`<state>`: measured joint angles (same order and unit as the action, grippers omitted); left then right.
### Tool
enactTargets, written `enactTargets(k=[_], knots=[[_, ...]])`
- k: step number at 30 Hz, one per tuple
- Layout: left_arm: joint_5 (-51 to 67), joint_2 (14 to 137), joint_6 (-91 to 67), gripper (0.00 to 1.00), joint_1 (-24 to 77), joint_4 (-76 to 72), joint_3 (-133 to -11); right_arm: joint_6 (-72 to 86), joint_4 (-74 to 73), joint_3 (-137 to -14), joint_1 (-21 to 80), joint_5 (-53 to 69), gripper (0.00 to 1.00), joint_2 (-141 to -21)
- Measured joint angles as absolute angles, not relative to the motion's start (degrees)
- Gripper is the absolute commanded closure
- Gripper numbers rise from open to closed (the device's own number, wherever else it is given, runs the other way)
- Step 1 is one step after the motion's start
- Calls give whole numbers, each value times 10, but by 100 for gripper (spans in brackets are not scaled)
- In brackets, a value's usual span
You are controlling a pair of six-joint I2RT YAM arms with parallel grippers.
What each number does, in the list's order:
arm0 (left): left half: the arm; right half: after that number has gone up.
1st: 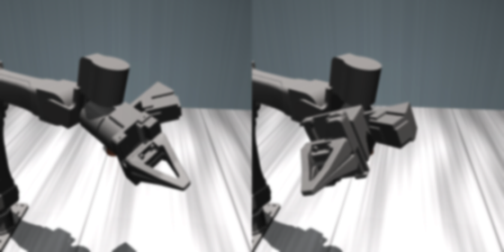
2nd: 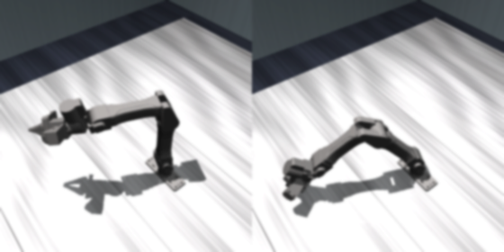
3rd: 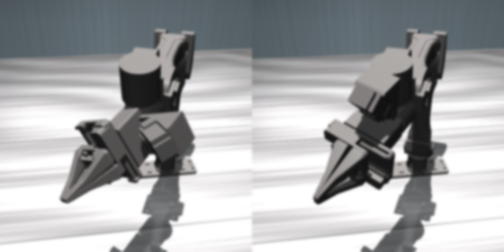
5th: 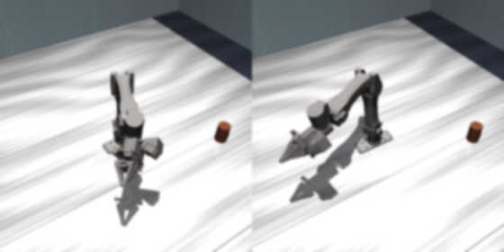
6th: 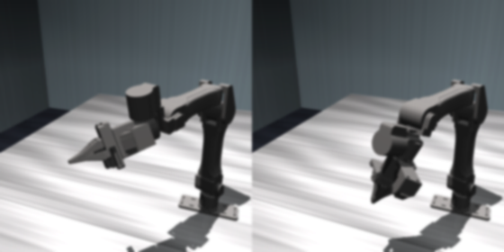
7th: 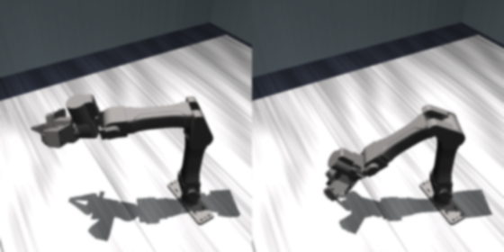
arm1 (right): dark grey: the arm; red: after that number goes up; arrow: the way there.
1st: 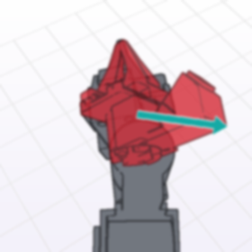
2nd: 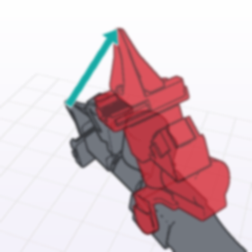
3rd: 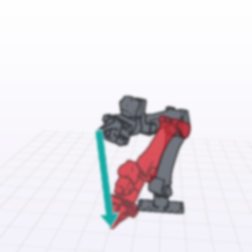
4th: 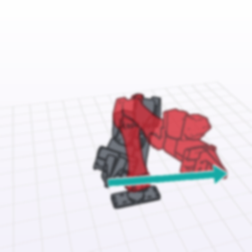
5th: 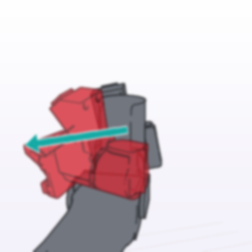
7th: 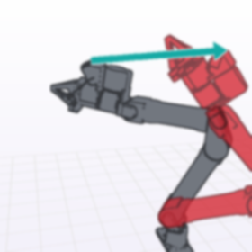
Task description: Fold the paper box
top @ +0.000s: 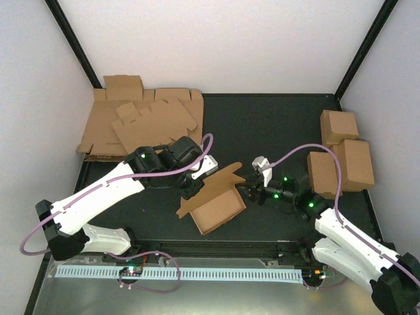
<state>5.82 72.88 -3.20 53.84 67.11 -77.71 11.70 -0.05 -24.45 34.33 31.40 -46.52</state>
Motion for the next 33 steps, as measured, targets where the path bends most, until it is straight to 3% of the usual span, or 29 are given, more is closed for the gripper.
enactTargets(k=[16,21,29,33], knots=[[56,729,-32,98,537,664,-779,118,-9,-261,358,317,81,-502],[58,736,-32,98,537,664,-780,118,-20,-281,371,290,79,-537],[58,759,-31,98,536,663,-785,113,-45,-302,378,228,95,-556],[54,765,-36,88,536,659,-786,113,-50,-309,391,194,98,-565]])
